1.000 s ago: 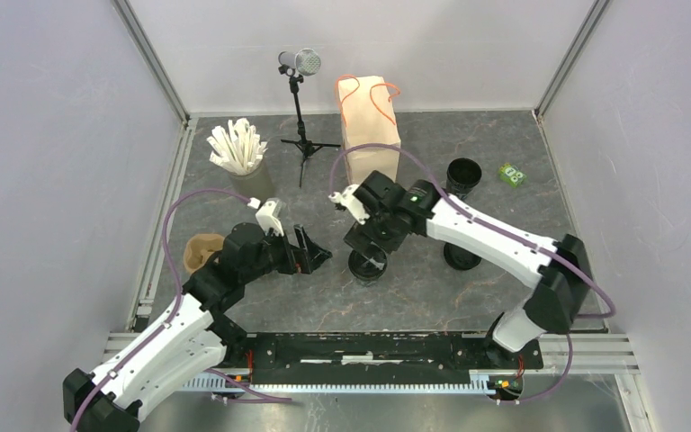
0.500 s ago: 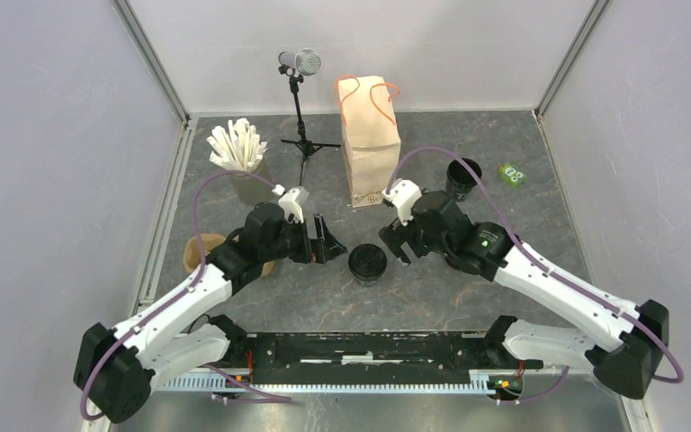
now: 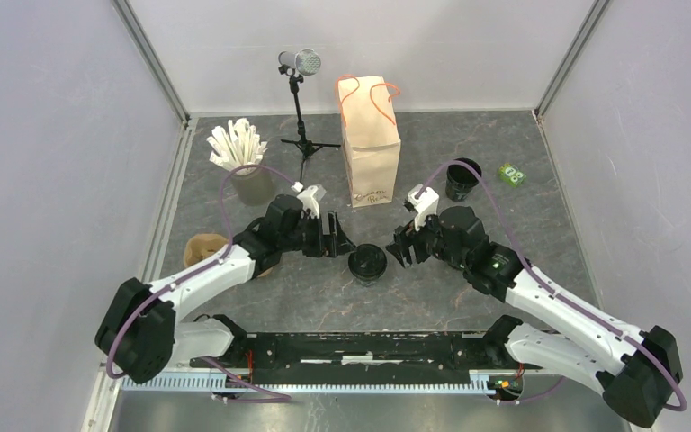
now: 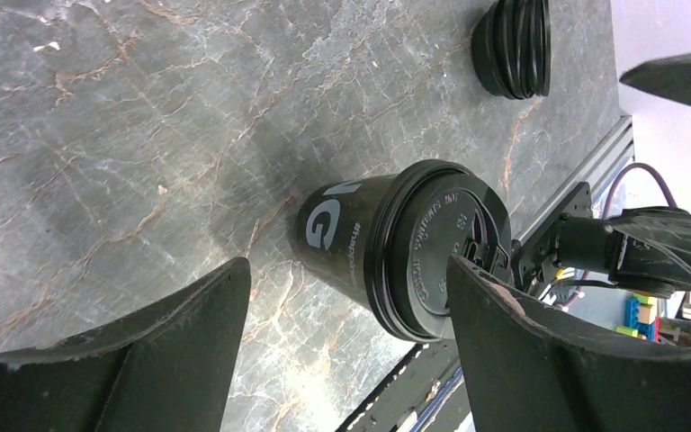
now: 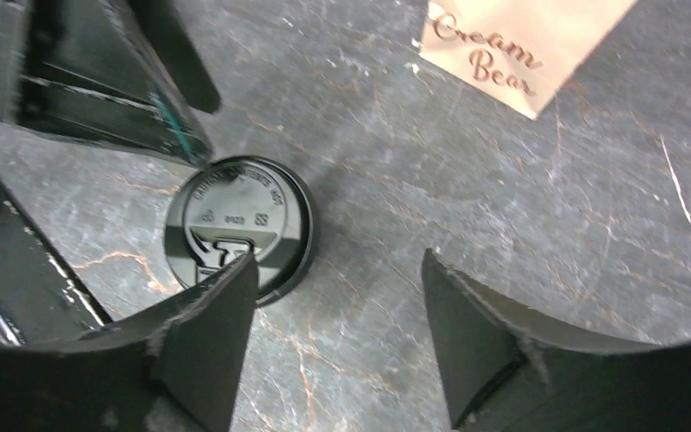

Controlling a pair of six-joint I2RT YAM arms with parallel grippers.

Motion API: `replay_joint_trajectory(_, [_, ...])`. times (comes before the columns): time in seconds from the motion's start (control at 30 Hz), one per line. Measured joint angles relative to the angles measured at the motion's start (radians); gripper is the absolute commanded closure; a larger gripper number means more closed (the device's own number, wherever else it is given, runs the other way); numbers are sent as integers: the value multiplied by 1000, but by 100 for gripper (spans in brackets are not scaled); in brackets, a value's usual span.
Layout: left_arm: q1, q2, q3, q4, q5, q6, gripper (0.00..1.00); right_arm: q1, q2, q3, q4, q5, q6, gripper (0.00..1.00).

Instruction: Pack the takeout coffee

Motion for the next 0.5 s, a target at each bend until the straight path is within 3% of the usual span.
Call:
replay_joint_trajectory(0.23, [0, 56, 0, 64, 35, 0, 19, -4, 11, -31, 153, -105, 38, 65])
replay_joint_trajectory(0.5, [0, 84, 0, 97, 64, 3, 24, -4, 40, -63, 258, -220, 69, 69])
